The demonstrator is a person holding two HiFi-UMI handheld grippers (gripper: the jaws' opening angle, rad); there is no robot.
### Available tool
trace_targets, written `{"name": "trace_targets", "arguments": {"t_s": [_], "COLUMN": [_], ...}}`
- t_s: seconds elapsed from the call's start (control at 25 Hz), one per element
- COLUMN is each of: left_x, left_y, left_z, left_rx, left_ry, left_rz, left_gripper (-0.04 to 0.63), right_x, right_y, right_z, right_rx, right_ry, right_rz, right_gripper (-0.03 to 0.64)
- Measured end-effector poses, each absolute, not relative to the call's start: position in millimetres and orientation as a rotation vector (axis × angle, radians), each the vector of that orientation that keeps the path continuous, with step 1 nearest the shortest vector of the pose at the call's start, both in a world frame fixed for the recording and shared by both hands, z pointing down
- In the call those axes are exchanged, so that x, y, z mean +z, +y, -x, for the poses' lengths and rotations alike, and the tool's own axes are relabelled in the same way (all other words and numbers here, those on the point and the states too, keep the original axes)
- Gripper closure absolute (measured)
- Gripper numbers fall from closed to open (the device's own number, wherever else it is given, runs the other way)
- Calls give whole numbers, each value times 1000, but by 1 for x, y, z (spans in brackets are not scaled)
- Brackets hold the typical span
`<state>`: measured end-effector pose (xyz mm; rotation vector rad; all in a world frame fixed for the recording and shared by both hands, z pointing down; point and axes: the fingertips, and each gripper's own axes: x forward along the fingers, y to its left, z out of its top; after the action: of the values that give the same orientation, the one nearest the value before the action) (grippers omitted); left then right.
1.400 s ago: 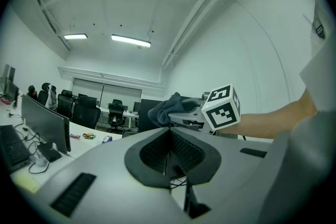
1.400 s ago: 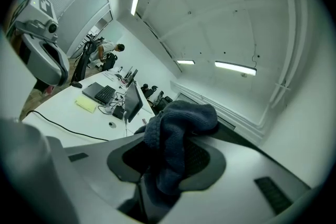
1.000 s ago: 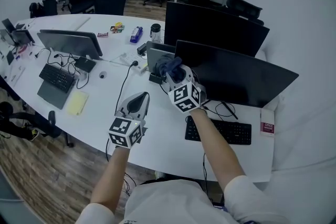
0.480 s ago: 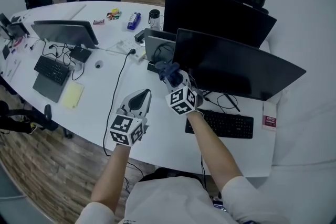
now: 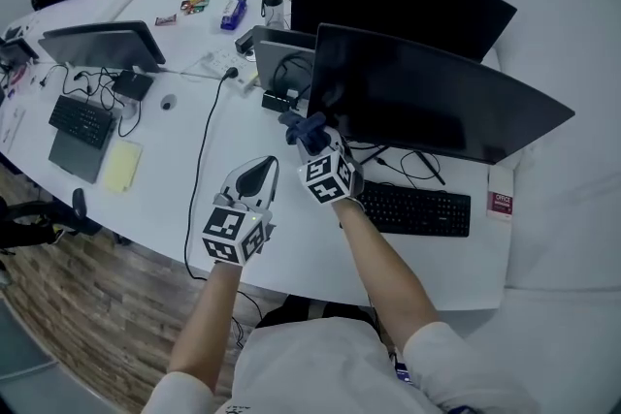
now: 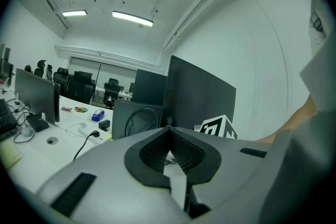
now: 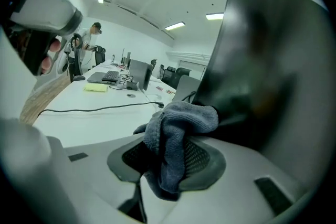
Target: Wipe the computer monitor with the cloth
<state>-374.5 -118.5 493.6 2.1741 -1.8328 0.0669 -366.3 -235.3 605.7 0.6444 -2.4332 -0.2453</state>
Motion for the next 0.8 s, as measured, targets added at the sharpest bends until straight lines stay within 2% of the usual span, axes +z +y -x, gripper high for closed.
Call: {"name": "trace_targets", "arguments": {"t_s": [0.36,0.8], "left_x": [513,525], "left_y": [-116,-125], "left_z": [377,364], "left_rx": [96,112], "left_ry": [-1809,-1760], "left_rz": [-2149,-2165], "left_gripper": [591,591], "right_x": [646,665], "right_y": [-235,-244], "right_z": [358,325], "right_rx": [41,123], "right_ry": [-2432,-2392], "right_rz": [-742,-814], "right_gripper": [465,465]}}
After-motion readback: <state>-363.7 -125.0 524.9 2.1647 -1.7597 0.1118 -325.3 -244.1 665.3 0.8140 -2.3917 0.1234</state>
